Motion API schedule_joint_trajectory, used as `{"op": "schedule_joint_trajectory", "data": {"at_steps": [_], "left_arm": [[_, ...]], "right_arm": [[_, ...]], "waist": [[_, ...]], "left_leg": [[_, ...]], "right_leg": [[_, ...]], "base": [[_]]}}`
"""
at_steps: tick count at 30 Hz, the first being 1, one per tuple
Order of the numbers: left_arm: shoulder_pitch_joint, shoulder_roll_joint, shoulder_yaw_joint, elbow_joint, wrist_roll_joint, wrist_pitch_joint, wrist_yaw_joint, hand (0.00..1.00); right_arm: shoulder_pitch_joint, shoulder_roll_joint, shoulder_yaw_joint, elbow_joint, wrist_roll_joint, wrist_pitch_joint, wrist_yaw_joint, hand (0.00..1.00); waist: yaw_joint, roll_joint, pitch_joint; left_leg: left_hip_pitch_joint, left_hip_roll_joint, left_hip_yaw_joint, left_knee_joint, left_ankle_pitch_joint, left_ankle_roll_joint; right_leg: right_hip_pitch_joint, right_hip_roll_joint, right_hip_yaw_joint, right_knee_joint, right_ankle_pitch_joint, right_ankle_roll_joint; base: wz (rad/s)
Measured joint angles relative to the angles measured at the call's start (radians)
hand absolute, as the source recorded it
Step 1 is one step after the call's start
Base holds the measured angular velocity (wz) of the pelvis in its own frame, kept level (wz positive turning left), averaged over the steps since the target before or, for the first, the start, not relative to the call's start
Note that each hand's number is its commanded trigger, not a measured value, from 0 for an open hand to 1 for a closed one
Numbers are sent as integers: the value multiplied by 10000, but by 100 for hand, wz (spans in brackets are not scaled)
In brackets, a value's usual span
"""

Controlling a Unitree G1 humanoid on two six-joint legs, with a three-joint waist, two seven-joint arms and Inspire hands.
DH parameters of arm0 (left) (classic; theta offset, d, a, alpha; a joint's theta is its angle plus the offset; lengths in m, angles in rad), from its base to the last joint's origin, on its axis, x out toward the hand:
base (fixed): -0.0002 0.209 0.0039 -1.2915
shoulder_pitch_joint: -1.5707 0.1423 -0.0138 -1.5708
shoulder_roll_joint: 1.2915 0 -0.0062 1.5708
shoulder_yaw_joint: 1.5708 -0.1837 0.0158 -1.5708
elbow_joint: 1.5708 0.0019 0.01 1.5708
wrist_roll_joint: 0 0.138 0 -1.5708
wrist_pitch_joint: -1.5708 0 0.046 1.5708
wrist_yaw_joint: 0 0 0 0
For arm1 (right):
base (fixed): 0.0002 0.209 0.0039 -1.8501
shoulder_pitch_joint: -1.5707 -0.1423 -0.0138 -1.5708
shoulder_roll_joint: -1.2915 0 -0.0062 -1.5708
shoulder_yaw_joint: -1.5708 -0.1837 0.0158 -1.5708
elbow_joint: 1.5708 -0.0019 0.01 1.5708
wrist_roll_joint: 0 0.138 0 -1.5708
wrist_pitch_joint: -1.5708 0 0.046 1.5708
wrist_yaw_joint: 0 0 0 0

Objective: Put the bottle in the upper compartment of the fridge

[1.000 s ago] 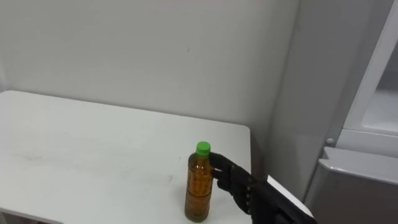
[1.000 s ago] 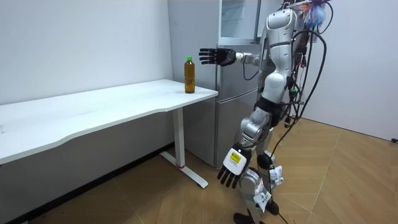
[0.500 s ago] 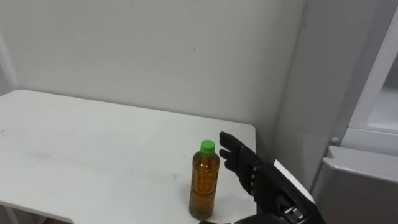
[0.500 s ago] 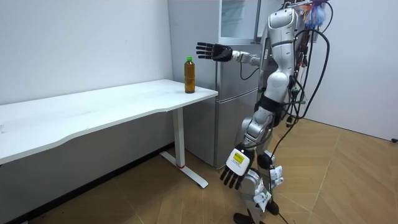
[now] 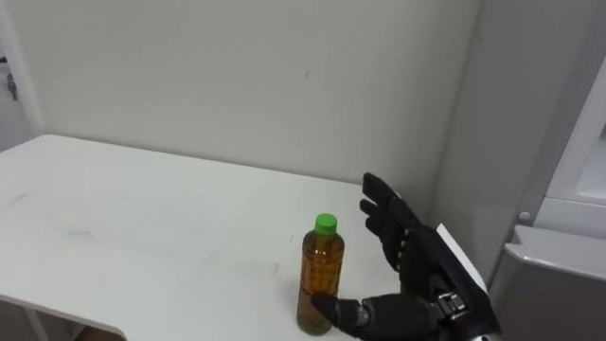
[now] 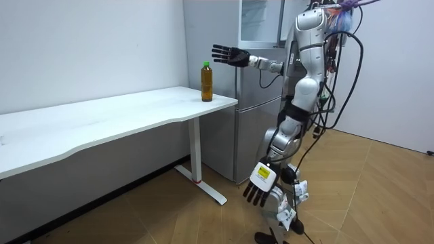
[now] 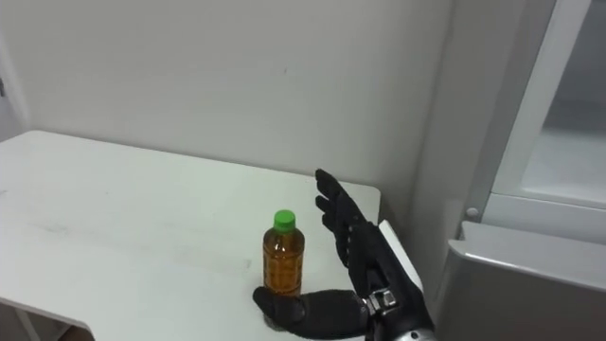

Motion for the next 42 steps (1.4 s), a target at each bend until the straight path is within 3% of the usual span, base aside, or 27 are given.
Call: {"op": "schedule_joint_trajectory", "data": {"at_steps": [6, 10, 16, 26, 35, 42], "left_arm": [[-32, -33, 3, 9, 212, 77, 2, 0], [-131, -136, 8, 81, 400, 279, 2, 0], [-10, -139, 69, 77, 398, 298, 3, 0], [135, -211, -18, -348, 858, 821, 3, 0], [155, -228, -94, -421, 867, 945, 2, 0], [349, -228, -225, -669, 874, 1063, -52, 0]], "right_arm": [[-34, 5, 144, 384, 332, -24, -256, 0], [-248, 83, 172, 1277, 363, -38, -712, 0], [-568, 169, 209, 2462, 1108, -64, -1460, 0], [-913, 167, 292, 3917, 1932, -54, -2479, 0], [-1555, 227, 365, 4793, 1930, -6, -2798, 0], [-2176, 217, 361, 5643, 1881, 12, -2851, 0]], "waist": [[91, 37, -11], [247, 124, -37], [293, 146, -40], [280, 138, -46], [534, 170, -27], [540, 161, 3]], "left_leg": [[22, -111, -173, 32, 11, 7], [61, -125, -195, -19, 57, 56], [196, -169, -183, -162, 115, 94], [111, -309, -552, -153, 175, 125], [2, -368, -714, -68, 201, 150], [-22, -483, -938, -30, 227, 196]], "right_leg": [[91, 33, -30, -3, 0, 0], [103, -19, 51, -17, -1, 2], [175, -69, 23, -27, 20, 43], [278, -131, -395, -26, -2, 86], [312, -217, -639, -9, -41, 153], [390, -290, -790, -10, -76, 211]], "base": [[5], [-1], [0], [12], [9], [10]]}}
